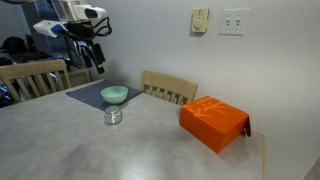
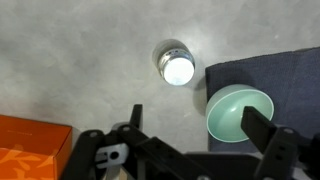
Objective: Remove the lid from the silver tin
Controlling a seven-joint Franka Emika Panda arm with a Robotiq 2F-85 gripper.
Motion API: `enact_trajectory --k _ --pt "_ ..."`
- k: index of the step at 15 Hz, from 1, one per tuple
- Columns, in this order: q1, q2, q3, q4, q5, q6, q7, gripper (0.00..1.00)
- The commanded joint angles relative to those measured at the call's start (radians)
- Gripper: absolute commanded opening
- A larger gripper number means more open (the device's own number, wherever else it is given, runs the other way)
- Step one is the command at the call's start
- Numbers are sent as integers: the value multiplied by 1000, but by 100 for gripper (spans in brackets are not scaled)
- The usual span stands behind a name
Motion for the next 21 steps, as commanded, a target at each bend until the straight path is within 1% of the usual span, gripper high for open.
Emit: enact_trajectory --k 1,5,7,8,9,11,13,15,17,19,21 --pt "-8 92 6 71 61 -25 -106 100" --pt "3 205 2 158 2 -62 -98 100" --pt "3 276 7 222 11 -106 -110 100" --pt "11 309 4 253 -9 -145 -95 100" --pt "6 232 5 163 10 -74 -86 100" --pt "10 285 5 211 1 -104 -86 100" --pt "12 305 5 230 -1 -108 -86 100" --pt "24 288 -3 195 -22 -41 -57 100" --pt "23 312 -2 207 -21 0 -52 100" --pt "32 340 -11 224 -31 12 -21 100" --pt "49 365 -28 234 -62 6 45 100"
